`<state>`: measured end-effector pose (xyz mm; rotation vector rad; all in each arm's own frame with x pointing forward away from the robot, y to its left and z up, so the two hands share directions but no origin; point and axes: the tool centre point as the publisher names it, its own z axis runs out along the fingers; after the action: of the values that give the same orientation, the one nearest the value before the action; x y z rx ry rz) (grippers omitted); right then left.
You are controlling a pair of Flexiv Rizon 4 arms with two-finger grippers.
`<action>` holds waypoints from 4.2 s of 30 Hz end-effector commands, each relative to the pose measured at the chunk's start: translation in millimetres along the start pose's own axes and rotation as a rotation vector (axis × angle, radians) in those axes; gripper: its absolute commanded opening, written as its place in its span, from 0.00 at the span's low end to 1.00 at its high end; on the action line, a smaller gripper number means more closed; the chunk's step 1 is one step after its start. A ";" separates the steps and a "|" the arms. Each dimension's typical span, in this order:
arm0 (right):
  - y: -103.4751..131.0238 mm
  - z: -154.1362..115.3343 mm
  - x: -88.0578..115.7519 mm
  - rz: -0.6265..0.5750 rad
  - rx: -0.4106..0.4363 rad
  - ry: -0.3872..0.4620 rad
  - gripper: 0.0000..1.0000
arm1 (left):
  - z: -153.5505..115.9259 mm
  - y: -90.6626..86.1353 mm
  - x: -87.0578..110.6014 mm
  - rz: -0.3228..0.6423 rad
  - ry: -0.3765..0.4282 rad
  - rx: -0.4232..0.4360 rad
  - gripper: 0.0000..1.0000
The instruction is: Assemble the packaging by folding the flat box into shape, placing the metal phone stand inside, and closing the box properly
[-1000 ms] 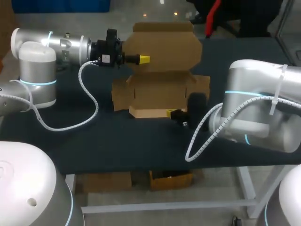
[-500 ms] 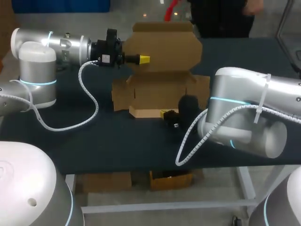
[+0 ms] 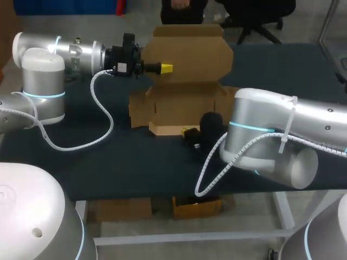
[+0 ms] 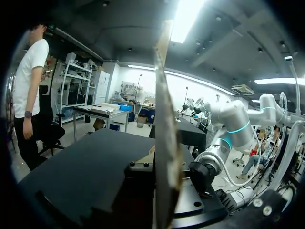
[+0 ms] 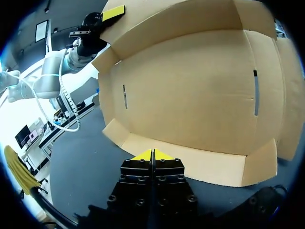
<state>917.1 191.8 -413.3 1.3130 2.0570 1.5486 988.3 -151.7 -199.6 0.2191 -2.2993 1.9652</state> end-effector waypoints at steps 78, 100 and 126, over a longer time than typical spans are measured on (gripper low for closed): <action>-17.2 17.1 -7.6 0.068 0.002 -0.147 0.00 | -0.3 0.6 1.0 0.001 -0.002 0.002 0.00; -17.2 17.1 -7.6 0.068 0.002 -0.147 0.00 | 0.1 14.6 30.5 -0.025 0.011 -0.036 0.00; -17.2 17.1 -7.6 0.068 0.002 -0.147 0.00 | 3.8 28.3 49.8 -0.045 0.003 -0.063 0.00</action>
<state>923.4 194.3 -430.2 1.4634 1.9508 1.4351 937.1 -154.2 -218.6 0.2543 -2.3244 1.8673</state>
